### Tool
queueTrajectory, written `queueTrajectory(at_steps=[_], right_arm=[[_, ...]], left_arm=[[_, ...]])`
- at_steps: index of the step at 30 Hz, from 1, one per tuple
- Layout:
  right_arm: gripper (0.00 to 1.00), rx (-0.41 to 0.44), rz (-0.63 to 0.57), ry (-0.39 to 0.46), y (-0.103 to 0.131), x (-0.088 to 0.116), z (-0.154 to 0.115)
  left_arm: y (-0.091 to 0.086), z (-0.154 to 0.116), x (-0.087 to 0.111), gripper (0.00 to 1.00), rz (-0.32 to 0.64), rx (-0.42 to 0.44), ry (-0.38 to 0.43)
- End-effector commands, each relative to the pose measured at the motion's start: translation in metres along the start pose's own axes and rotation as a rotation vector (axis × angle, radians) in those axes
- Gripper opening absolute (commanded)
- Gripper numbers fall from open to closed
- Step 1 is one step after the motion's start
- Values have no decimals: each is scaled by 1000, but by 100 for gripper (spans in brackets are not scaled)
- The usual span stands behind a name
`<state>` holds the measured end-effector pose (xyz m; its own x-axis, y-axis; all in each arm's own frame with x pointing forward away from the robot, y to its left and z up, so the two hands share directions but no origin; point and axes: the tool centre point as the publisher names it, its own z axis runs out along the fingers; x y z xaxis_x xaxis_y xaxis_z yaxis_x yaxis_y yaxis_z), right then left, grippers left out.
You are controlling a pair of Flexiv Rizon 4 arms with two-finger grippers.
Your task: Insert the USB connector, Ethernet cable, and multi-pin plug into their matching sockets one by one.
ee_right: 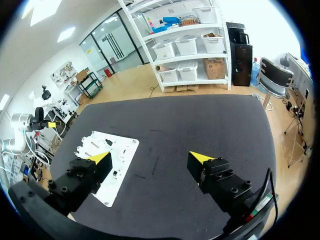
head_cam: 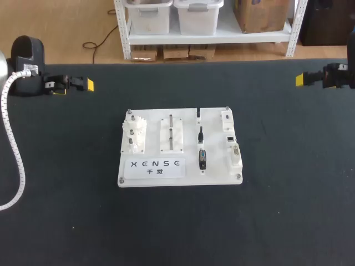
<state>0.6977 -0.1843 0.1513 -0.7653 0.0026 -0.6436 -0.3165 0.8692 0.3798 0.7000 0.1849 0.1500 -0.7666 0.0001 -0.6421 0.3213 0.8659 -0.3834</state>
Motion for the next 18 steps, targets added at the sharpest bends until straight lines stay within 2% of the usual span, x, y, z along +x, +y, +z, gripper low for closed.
queueTrajectory(at_steps=[1,9,13,18], right_arm=[[100,-3,-1,0,-1,0,1],[100,-3,-1,0,-1,0,1],[100,96,-48,23,4,-27,-2],[100,187,-119,87,16,-61,13]], left_arm=[[0,0,0,100,0,0,0],[0,0,0,100,0,0,0],[0,0,0,100,0,0,0],[0,0,0,100,0,0,0]])
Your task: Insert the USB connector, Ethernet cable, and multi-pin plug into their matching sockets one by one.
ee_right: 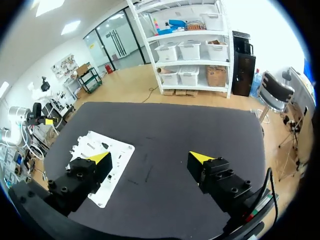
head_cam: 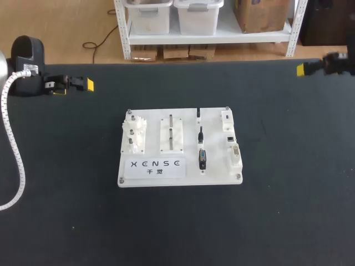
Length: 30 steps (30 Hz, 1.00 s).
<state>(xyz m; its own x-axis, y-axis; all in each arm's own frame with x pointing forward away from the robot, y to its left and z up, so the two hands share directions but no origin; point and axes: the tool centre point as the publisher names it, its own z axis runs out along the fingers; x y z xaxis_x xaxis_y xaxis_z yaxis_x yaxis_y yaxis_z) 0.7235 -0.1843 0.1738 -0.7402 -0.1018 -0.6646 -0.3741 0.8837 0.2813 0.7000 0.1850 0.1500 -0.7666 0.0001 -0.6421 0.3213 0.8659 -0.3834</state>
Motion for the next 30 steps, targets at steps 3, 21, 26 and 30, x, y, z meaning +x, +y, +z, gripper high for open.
queueTrajectory(at_steps=[3,21,26,30], right_arm=[[100,171,-48,88,30,-49,26],[100,322,-192,304,90,-37,124],[100,304,-165,357,91,-19,145],[100,280,-131,391,98,-11,159]], left_arm=[[0,0,0,100,0,0,0],[0,0,0,100,0,0,0],[0,0,0,100,0,0,0],[0,0,0,100,0,0,0]])
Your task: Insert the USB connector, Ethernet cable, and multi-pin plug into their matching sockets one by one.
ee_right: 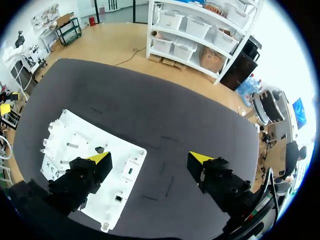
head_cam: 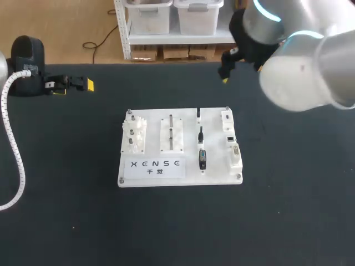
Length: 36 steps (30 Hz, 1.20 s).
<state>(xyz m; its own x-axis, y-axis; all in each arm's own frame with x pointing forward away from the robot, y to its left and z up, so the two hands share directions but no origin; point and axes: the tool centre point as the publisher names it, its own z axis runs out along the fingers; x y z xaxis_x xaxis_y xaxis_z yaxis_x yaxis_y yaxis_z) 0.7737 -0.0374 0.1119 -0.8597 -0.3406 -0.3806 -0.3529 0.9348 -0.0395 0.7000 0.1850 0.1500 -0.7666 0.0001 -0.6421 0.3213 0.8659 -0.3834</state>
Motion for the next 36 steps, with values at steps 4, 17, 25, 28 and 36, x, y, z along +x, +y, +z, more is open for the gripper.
queueTrajectory(at_steps=[4,17,25,28,36], right_arm=[[100,-55,7,47,29,-14,29],[100,-16,-7,77,61,-23,29],[100,-20,-24,40,62,-22,24],[100,-20,-24,40,62,-22,24],[100,-20,-24,40,62,-22,24]], left_arm=[[0,0,0,100,0,0,0],[0,0,0,100,0,0,0],[0,0,0,100,0,0,0],[0,0,0,100,0,0,0],[0,0,0,100,0,0,0]])
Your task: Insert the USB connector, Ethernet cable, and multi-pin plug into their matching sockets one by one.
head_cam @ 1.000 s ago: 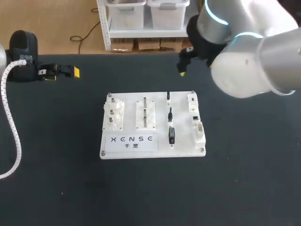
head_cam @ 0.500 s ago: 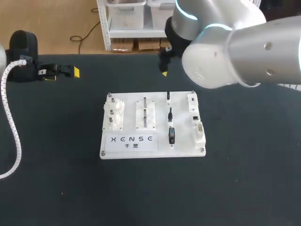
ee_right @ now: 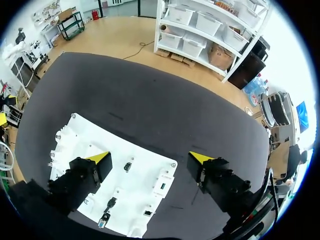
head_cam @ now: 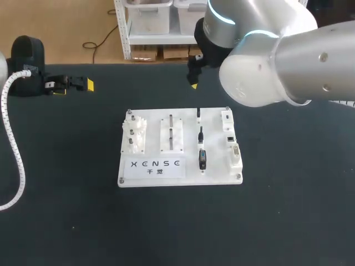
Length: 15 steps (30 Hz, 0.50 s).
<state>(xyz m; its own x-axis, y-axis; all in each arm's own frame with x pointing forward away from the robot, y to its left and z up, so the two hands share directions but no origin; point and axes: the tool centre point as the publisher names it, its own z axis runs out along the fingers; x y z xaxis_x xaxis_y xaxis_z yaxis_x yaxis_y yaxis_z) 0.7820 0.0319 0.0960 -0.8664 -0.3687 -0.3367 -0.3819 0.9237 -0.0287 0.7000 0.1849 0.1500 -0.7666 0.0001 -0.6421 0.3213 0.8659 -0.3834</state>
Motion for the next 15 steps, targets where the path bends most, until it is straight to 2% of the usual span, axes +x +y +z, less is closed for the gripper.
queueTrajectory(at_steps=[1,4,10,15], right_arm=[[100,1,1,-6,0,2,0],[100,1,1,-6,0,2,0],[100,-16,68,81,4,10,25],[100,6,117,139,14,15,40]], left_arm=[[0,0,0,100,0,0,0],[0,0,0,100,0,0,0],[0,0,0,100,0,0,0],[0,0,0,100,0,0,0]])
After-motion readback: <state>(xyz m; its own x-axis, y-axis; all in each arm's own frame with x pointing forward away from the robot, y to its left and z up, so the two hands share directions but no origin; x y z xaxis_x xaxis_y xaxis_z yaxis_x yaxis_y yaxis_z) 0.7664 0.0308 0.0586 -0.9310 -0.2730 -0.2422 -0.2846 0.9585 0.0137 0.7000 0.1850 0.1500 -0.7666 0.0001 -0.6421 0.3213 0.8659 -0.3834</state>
